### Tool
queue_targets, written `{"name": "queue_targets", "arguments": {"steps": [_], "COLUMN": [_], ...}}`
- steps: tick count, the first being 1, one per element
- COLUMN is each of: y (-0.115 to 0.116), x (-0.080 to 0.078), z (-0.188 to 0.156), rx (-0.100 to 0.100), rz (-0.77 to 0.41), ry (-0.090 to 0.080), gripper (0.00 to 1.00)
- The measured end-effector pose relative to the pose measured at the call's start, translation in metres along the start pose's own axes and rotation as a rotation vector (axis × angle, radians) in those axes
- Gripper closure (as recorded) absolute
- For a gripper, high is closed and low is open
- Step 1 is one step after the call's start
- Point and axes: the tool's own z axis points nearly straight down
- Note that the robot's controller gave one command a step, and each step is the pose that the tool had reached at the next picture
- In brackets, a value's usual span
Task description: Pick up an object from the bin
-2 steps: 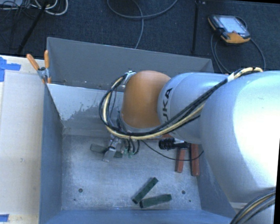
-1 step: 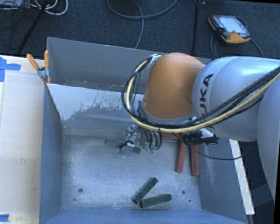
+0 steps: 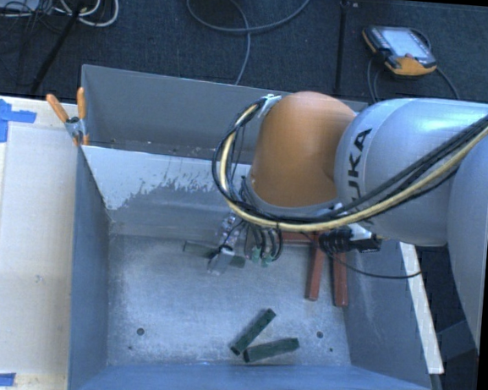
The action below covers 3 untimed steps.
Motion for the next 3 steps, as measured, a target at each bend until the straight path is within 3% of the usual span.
{"name": "queue_targets", "arguments": {"steps": [1,2,3], "y": [0.0,0.003,-0.029], "x": [0.0,0.001,-0.005], "z": [0.0,0.037,-0.121], "rx": [0.0,0.0,-0.003], "rz": [-0.001,-0.215,0.028], "ry": [0.0,-0.003,-0.009], "gripper": [1.0,1.0,1.0]}}
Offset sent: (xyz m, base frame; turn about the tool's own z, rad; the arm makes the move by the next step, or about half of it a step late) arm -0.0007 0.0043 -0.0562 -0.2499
